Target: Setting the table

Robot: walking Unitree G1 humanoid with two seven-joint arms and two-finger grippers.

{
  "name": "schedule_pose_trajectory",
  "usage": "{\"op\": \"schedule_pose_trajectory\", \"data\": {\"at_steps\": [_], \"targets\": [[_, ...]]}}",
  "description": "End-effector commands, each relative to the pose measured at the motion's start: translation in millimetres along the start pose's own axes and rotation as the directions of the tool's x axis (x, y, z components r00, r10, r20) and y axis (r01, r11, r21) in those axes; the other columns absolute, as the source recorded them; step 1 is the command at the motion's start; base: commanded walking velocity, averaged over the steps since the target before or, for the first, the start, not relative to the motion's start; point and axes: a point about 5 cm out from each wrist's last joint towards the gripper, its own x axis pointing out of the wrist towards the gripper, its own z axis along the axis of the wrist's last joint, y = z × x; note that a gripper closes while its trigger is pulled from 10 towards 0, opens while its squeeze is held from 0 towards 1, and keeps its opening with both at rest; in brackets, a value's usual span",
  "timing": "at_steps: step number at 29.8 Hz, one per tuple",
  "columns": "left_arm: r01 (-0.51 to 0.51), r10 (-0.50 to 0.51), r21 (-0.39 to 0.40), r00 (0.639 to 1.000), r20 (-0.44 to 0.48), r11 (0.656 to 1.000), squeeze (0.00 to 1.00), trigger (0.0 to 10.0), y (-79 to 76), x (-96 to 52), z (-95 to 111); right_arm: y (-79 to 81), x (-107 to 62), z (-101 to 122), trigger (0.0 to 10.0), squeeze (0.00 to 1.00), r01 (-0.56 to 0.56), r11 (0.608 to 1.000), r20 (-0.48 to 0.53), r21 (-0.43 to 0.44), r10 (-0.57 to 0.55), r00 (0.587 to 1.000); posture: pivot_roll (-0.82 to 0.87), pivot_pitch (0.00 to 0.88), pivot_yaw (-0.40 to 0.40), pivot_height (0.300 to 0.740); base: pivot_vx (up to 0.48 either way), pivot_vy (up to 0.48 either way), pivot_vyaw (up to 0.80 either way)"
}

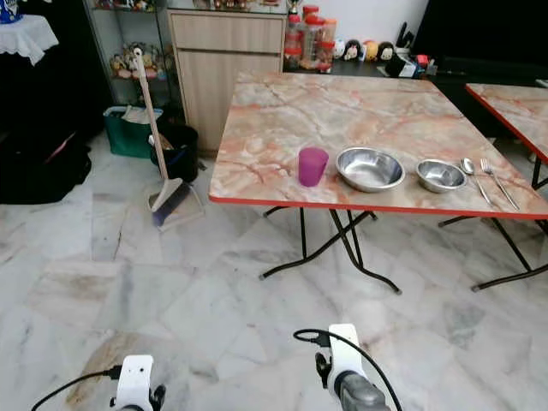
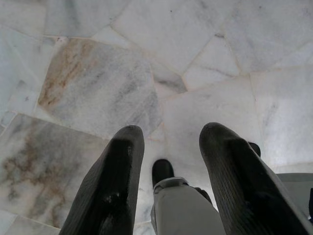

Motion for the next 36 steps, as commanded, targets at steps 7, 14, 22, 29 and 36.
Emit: {"op": "schedule_pose_trajectory", "data": {"at_steps": [7,14,22,29,36], "targets": [[0.011,-0.011,0.021,1.000,-0.016,1.000,0.00,10.0,-3.3,-0.4,-2.5,-0.9,-0.2,-0.1,10.0,0.00,-0.001,1.000,0.002,-0.012,0.001,1.000,0.09,0.000,-0.066,0.740,0.000,-0.246,0.00],[0.017,-0.017,0.028,1.000,-0.011,0.999,0.00,10.0,-4.0,-0.1,-1.1,1.7,0.2,1.1,10.0,0.00,-0.008,1.000,0.008,-0.014,0.008,1.000,0.09,0.000,-0.065,0.740,0.000,-0.250,0.00],[0.021,-0.021,0.031,1.000,-0.012,0.999,0.00,10.0,-5.1,-0.2,-1.6,-2.6,-0.4,0.8,10.0,0.00,0.002,1.000,0.004,-0.025,-0.002,1.000,0.08,0.000,-0.063,0.740,0.000,-0.247,0.00],[0.024,-0.024,0.034,1.000,-0.013,0.999,0.00,10.0,-5.6,-0.4,-2.1,-2.9,-0.6,-0.2,10.0,0.00,0.002,1.000,0.002,-0.026,-0.001,1.000,0.08,0.000,-0.061,0.740,0.000,-0.245,0.00],[0.042,-0.042,0.020,0.999,-0.006,0.999,0.00,10.0,-5.7,-0.2,-0.7,-0.4,-0.5,-1.3,10.0,0.00,-0.007,0.999,0.000,-0.032,0.007,1.000,0.08,0.000,-0.051,0.740,0.000,0.000,0.00]]}}
